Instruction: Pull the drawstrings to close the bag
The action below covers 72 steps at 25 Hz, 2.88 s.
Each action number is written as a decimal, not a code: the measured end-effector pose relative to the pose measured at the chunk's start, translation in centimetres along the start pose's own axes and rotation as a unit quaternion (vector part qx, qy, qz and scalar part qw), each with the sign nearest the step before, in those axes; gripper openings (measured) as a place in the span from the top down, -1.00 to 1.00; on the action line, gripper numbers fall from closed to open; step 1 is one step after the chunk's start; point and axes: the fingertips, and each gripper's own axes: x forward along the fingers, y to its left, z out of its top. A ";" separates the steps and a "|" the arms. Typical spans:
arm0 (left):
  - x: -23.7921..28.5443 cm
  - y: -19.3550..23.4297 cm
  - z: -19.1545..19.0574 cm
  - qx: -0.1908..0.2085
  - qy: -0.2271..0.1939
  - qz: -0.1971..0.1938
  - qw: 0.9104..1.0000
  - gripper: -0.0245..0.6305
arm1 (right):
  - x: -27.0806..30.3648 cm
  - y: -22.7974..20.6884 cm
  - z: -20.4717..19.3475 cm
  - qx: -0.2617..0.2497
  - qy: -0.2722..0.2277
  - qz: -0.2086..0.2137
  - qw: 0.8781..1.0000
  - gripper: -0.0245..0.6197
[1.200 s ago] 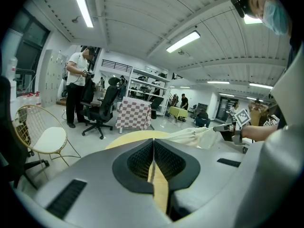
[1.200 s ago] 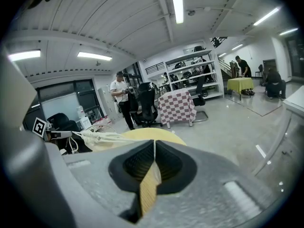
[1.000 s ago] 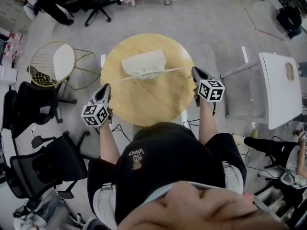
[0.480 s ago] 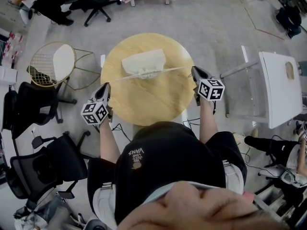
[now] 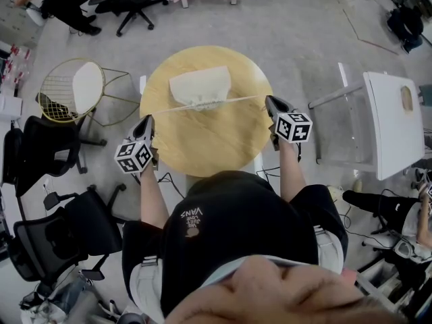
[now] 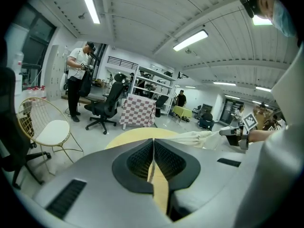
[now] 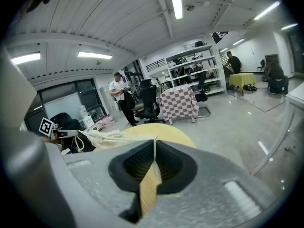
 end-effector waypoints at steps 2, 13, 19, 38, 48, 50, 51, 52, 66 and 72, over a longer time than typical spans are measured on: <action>0.2 0.2 -0.5 -0.005 0.004 0.007 1.000 0.87 | 0.2 0.1 -0.5 0.001 0.005 0.002 1.000 0.90; 0.7 1.8 -3.8 -0.041 0.022 0.043 0.998 0.87 | 1.6 0.6 -3.8 -0.008 0.041 0.003 0.999 0.90; 0.5 2.3 -5.8 -0.061 0.034 0.057 0.996 0.86 | 2.0 0.9 -5.8 -0.009 0.060 0.003 0.998 0.90; 0.4 2.1 -9.7 -0.079 0.051 0.070 0.993 0.85 | 2.0 0.6 -9.0 -0.002 0.084 -0.009 0.996 0.89; 0.5 1.8 -10.9 -0.077 0.064 0.078 0.992 0.85 | 2.1 0.5 -9.9 0.005 0.096 -0.011 0.995 0.87; 0.6 1.8 -10.9 -0.076 0.064 0.076 0.992 0.85 | 2.1 0.5 -9.9 0.005 0.095 -0.012 0.995 0.86; 0.6 1.8 -10.9 -0.076 0.064 0.075 0.992 0.85 | 2.1 0.5 -9.9 0.005 0.095 -0.013 0.995 0.86; 0.6 1.8 -10.9 -0.076 0.065 0.075 0.992 0.85 | 2.1 0.5 -9.9 0.006 0.096 -0.014 0.995 0.84; 0.8 1.0 -11.5 -0.092 0.068 0.071 0.991 0.73 | 1.8 0.0 -10.6 0.020 0.101 -0.005 0.995 0.64; 0.7 0.7 -11.1 -0.089 0.057 0.072 0.992 0.66 | 1.7 0.4 -10.1 0.022 0.091 0.002 0.996 0.64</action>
